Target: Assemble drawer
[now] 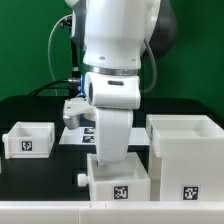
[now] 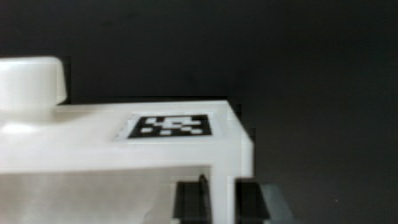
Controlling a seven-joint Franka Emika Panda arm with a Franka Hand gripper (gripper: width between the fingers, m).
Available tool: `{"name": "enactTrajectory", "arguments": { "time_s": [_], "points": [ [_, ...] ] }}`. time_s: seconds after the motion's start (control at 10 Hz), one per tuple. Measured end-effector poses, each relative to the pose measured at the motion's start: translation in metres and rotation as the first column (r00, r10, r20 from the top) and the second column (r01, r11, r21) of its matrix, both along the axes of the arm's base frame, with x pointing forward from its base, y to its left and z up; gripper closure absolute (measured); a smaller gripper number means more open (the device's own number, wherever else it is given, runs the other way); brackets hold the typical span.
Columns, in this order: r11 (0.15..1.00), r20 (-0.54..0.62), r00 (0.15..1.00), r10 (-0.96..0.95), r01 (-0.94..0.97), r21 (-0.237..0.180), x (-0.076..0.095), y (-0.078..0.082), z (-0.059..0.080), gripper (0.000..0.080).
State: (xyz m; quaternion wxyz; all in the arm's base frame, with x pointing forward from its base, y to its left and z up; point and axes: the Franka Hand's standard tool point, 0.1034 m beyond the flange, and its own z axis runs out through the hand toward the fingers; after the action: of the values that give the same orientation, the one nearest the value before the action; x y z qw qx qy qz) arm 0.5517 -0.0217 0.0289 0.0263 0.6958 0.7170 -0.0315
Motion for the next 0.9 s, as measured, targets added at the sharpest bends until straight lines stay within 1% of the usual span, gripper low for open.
{"name": "enactTrajectory", "arguments": {
  "time_s": [0.3, 0.6, 0.9],
  "points": [
    [1.0, 0.008, 1.0, -0.009, 0.009, 0.001, 0.003, 0.0095, 0.0024, 0.0761],
    [1.0, 0.011, 1.0, -0.008, 0.008, 0.002, 0.0062, 0.0103, 0.002, 0.0761],
    [0.999, -0.008, 0.999, -0.037, 0.037, -0.003, 0.0056, 0.0142, 0.0028, 0.0761]
  ]
}}
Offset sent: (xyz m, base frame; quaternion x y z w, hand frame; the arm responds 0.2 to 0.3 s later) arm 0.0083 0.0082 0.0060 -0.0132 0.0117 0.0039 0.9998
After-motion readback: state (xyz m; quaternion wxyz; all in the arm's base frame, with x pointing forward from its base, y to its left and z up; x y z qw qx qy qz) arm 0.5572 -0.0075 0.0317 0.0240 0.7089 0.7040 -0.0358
